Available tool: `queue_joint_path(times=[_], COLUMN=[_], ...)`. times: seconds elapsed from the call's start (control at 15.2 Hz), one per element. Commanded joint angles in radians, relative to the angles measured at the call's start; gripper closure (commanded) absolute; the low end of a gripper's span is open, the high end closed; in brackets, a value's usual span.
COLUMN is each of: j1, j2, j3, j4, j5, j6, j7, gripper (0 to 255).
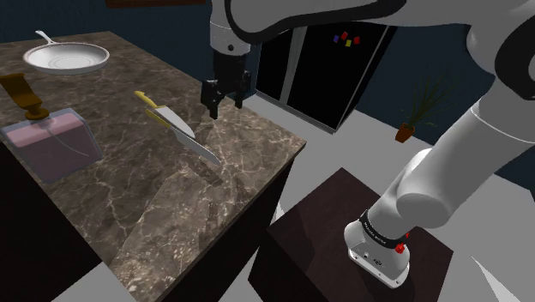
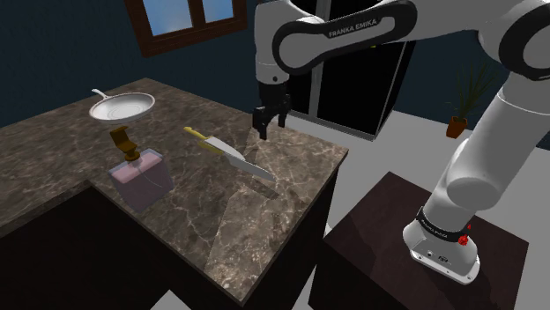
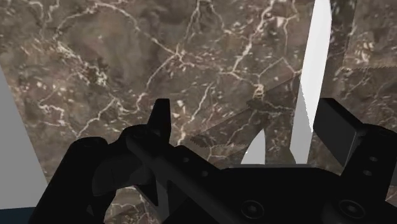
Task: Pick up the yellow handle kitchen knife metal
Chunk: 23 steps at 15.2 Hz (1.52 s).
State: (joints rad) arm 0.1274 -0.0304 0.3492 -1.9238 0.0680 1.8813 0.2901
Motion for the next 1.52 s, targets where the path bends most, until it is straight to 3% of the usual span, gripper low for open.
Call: queue_joint_path(times=[0.0, 0.59, 1.19, 1.25, 1.45], j1=[0.013, 0.140, 0.140, 0.140, 0.140], j2=[0.075, 0.438, 0.461, 0.461, 0.462], j3=[0.015, 0.040, 0.033, 0.033, 0.033], j4=[0.057, 0.409, 0.340, 0.340, 0.342], j5=[-0.036, -0.218, -0.229, -0.229, -0.230], j6=[0.014, -0.011, 0.080, 0.080, 0.079], j7=[0.031, 0.174, 0.181, 0.181, 0.181], gripper=[0, 0, 0, 255, 255])
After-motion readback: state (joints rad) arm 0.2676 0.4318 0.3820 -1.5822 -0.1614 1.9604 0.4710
